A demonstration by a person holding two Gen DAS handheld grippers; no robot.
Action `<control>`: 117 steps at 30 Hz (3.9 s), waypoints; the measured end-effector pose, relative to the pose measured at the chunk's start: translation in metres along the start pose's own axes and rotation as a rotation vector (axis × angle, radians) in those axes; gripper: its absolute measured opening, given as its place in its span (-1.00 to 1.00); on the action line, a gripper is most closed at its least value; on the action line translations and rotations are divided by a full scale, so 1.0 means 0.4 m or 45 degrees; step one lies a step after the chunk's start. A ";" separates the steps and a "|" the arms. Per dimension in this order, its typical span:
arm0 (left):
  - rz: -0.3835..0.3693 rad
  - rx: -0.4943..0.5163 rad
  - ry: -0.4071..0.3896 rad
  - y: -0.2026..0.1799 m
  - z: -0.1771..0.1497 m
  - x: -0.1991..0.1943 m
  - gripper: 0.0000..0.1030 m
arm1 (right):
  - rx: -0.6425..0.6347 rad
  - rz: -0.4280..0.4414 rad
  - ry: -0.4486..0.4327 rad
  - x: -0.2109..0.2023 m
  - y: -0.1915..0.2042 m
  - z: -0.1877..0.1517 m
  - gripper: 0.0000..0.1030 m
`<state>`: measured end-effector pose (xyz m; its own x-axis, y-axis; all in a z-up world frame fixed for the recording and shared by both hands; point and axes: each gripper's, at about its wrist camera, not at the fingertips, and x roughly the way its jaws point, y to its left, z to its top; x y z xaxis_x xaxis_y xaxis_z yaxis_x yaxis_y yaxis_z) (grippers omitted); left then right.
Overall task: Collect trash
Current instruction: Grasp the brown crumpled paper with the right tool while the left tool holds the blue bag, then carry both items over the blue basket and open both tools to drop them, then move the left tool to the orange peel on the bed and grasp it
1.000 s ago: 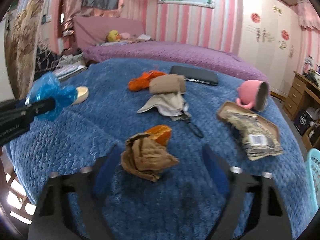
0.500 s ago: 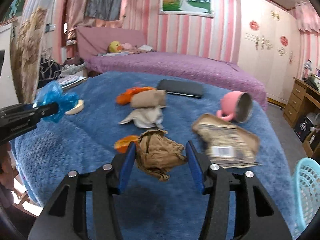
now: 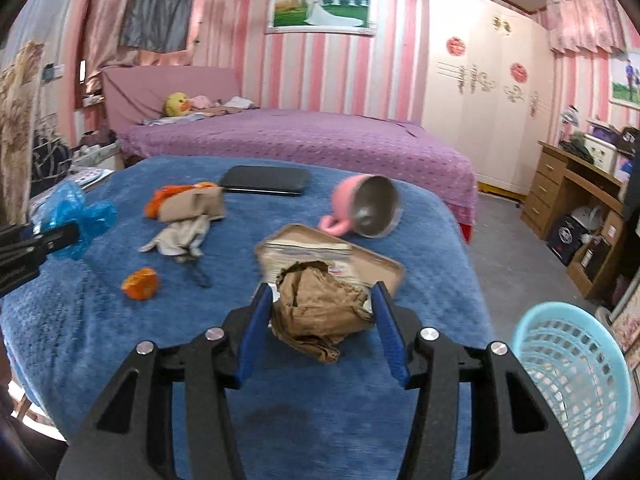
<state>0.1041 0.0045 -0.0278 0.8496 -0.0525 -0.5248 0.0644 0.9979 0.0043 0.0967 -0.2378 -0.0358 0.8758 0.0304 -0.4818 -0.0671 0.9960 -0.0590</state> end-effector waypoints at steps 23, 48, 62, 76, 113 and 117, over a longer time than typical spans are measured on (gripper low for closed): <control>-0.043 0.031 -0.012 -0.101 0.013 -0.011 -0.39 | 0.241 -0.313 0.025 -0.049 -0.410 -0.072 0.00; -0.545 0.185 0.029 -0.729 0.039 0.045 -0.38 | 0.359 -0.526 0.046 -0.113 -0.676 -0.138 0.00; -0.669 0.340 0.125 -0.973 -0.025 0.073 0.35 | 0.454 -0.622 0.057 -0.160 -0.765 -0.186 0.00; -0.473 0.263 0.049 -0.837 0.035 0.112 0.89 | 0.413 -0.574 0.077 -0.129 -0.724 -0.169 0.02; -0.045 0.124 -0.003 -0.187 0.032 0.013 0.89 | 0.296 -0.359 -0.008 -0.061 -0.308 -0.048 0.85; -0.028 0.116 0.023 -0.134 0.019 0.032 0.89 | 0.266 -0.337 0.004 -0.052 -0.269 -0.045 0.85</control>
<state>0.1156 -0.0499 -0.0283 0.8380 -0.0730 -0.5408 0.1310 0.9889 0.0695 0.0772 -0.3471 -0.0351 0.8482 -0.2314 -0.4765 0.2619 0.9651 -0.0024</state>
